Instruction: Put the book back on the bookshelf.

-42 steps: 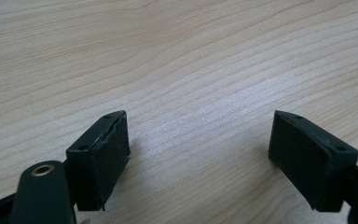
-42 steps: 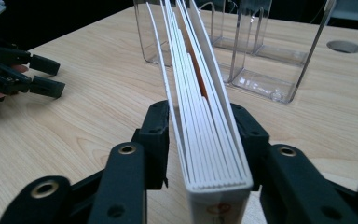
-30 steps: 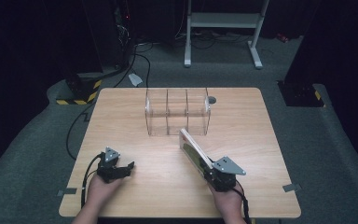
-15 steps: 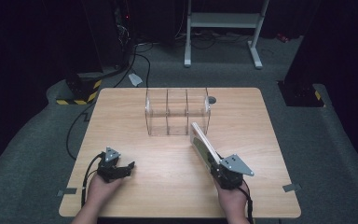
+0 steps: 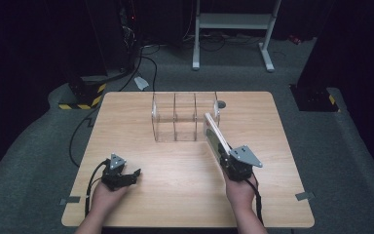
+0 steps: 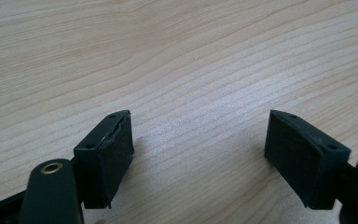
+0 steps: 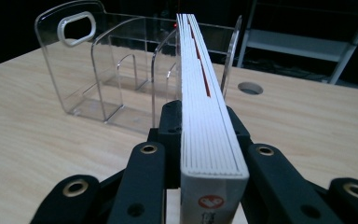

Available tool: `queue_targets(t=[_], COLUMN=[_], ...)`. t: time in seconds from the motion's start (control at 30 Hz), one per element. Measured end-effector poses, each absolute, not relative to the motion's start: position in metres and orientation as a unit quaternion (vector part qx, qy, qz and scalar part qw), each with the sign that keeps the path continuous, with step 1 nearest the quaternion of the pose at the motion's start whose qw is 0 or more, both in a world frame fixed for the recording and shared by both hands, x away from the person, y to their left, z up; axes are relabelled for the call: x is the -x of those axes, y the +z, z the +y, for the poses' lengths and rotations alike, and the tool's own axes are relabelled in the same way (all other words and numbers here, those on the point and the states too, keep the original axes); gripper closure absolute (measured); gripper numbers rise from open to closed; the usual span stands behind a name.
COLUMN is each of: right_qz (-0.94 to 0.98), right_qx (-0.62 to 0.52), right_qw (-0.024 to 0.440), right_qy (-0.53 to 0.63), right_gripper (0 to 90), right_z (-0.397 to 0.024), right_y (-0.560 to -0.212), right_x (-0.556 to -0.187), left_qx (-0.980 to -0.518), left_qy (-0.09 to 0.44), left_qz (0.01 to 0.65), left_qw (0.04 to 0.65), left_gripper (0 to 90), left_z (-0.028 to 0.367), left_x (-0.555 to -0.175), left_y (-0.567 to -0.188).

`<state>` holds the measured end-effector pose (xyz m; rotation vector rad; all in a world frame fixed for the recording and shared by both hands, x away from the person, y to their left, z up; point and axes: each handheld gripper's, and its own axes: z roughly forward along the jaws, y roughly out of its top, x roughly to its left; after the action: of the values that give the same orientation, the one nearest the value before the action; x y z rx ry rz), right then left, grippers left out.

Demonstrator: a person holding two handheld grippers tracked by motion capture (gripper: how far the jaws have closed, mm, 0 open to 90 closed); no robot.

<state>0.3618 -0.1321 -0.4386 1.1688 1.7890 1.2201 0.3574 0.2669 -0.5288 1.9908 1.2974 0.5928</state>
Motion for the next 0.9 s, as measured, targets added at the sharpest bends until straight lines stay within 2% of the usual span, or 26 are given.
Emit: queue_targets(t=[0.5, 0.9], right_qz=[0.668, 0.671], right_qx=[-0.467, -0.476], right_qw=[0.353, 0.364], right_qy=[0.458, 0.437], right_gripper=[75.3, 75.3], right_z=[-0.104, -0.094], right_y=[-0.435, -0.441], right_x=[-0.415, -0.440], left_qx=[-0.765, -0.764], left_qy=[0.229, 0.228], left_qz=[0.497, 0.498], left_qw=[0.340, 0.340], left_gripper=[24.2, 24.2], left_z=[0.267, 0.267], left_x=[-0.357, -0.357], left_y=[-0.529, -0.529])
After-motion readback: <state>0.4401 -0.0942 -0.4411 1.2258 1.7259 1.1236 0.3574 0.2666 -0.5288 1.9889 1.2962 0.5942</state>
